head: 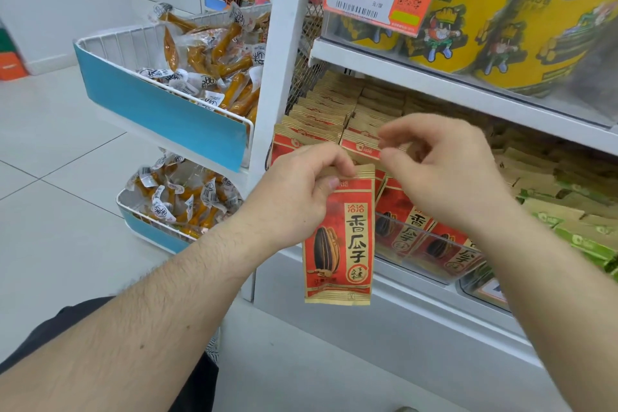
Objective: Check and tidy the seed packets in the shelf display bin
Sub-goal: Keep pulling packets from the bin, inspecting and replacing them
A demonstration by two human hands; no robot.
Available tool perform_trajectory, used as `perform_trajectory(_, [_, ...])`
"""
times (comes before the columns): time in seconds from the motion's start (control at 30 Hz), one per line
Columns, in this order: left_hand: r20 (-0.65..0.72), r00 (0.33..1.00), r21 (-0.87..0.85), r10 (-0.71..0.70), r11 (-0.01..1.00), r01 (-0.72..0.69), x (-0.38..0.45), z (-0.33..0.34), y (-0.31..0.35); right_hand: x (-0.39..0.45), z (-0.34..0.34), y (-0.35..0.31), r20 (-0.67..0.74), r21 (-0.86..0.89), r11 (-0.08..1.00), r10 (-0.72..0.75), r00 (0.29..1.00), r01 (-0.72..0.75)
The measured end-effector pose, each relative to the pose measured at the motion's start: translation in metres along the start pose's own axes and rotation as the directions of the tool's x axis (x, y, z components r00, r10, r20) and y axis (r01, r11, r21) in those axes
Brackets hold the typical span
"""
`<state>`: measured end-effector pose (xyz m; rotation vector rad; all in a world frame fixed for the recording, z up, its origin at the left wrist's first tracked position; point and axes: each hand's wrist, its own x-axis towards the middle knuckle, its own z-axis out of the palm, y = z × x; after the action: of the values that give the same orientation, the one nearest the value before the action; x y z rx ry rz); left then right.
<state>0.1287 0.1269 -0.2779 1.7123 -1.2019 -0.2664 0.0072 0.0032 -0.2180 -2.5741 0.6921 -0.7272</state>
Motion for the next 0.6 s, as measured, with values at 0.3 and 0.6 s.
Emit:
perform_trajectory(0.3, [0.025,0.991,-0.212,-0.134,0.968,0.136,-0.002,0.016,0.001,-0.039,0.032,0.021,0.179,0.547,0.756,0.314,0.932,-0.359])
perform_trajectory(0.6, [0.128,0.939,-0.587,-0.320,0.739,0.332,-0.004,0.017,0.003,-0.047,0.016,0.034,0.239,0.735,0.520,0.402,0.884,-0.435])
